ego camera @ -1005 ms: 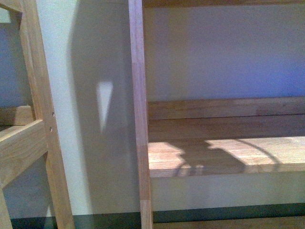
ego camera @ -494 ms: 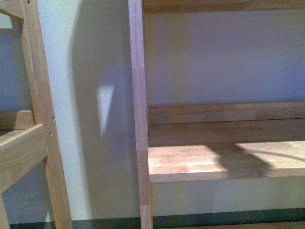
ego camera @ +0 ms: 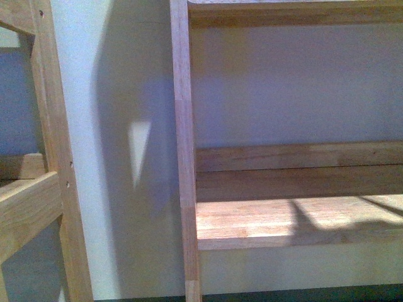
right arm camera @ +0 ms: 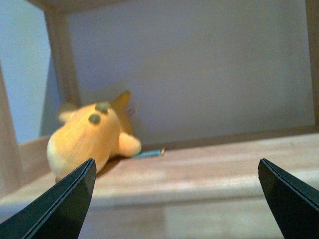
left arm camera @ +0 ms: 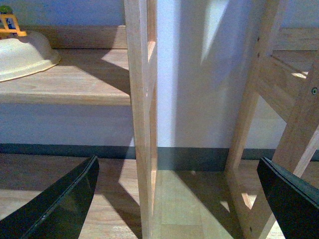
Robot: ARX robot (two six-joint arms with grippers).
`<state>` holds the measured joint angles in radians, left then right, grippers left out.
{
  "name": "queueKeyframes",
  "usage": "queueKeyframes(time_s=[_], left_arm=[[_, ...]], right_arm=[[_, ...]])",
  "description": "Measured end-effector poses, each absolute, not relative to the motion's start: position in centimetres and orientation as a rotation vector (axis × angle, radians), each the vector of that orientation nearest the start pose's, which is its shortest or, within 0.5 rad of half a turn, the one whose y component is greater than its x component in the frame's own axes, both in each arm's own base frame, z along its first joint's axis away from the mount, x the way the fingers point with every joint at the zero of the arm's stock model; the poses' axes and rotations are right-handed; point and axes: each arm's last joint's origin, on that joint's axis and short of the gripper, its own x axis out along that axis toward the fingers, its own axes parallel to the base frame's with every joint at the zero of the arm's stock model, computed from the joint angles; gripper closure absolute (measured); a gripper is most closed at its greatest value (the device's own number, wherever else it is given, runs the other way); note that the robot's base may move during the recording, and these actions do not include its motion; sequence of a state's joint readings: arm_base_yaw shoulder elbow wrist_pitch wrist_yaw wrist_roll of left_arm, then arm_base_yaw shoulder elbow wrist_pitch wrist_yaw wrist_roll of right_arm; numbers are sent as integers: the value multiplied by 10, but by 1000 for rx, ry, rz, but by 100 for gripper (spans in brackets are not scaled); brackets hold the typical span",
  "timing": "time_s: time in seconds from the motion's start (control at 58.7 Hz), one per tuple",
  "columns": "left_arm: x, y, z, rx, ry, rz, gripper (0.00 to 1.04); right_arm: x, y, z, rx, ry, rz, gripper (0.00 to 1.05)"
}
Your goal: Put away toys
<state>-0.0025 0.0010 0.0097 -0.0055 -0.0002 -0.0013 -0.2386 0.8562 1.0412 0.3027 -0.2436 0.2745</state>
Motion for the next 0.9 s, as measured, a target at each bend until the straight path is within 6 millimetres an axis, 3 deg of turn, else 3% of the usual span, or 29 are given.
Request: queueKeyframes(time_s=[0.17, 0.307, 0.341, 0.494, 0.715, 0.903], left_arm=[[97, 0, 166, -1, -3, -2, 6], [97, 0, 166, -1, -3, -2, 6], [97, 0, 166, -2, -3, -2, 6], [97, 0, 166, -1, -3, -2, 6], [97, 0, 166, -1, -3, -3, 6], [97, 0, 166, -2, -3, -2, 6]], right_arm=[[117, -32, 380, 123, -382, 100, 6], [100, -32, 319, 95, -298, 75, 7], [99, -31, 313, 97, -261, 58, 9], [99, -25, 270, 75, -10, -16, 33], [98, -16, 239, 24, 5, -11, 66], [98, -4, 215, 9, 10, -29, 101]])
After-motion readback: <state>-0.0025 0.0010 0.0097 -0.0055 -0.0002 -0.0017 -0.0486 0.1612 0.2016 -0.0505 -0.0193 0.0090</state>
